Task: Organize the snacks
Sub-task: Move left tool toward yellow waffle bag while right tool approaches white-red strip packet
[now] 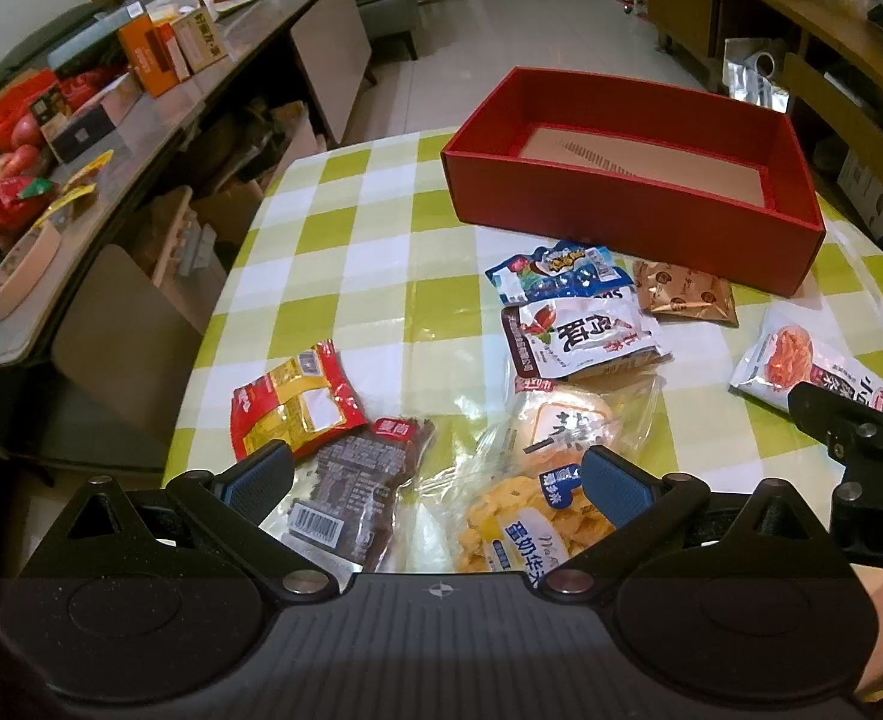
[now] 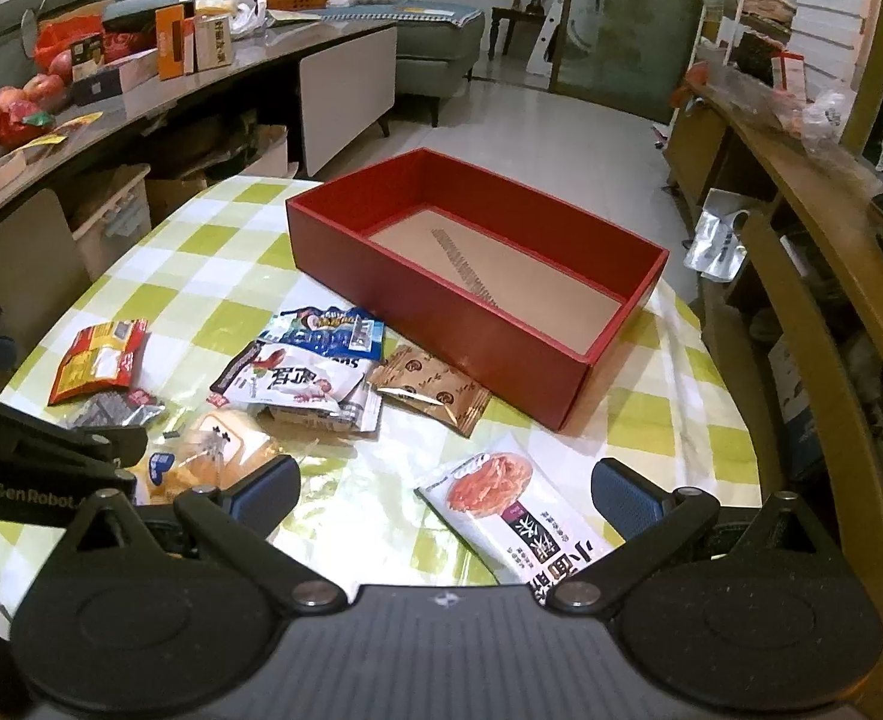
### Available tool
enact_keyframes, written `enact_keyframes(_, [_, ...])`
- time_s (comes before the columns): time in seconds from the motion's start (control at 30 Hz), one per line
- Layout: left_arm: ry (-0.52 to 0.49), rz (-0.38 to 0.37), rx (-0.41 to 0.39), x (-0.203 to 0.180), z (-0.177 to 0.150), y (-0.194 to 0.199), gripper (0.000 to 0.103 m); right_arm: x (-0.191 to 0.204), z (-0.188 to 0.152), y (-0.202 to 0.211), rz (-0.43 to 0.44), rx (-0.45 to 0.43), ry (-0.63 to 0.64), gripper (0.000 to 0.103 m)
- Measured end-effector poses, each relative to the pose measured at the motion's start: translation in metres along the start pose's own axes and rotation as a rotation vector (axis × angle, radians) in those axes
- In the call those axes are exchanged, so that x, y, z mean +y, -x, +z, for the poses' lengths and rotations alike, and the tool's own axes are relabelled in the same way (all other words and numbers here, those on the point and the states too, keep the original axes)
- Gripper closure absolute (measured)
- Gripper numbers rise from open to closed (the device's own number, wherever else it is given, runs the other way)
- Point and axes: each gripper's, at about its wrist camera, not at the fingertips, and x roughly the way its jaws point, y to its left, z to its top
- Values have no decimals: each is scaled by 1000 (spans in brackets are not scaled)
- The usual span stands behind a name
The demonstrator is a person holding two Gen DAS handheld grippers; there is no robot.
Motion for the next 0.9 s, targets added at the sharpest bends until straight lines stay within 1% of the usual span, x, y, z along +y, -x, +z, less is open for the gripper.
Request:
enact_keyframes(0.27, [-1, -4, 29, 1, -2, -5, 0, 1, -4, -2, 19, 27, 9, 0])
enact_keyframes(0.43, [38, -35, 100, 4, -2, -19, 0, -3, -5, 0, 23, 31, -4, 0])
enact_keyframes(0.53, [55, -37, 130, 4, -4, -26, 0, -6, -7, 1, 34, 39, -12, 0])
enact_keyframes(0.9, [62, -9, 152, -8, -7, -35, 0, -7, -15, -3, 33, 74, 3, 0])
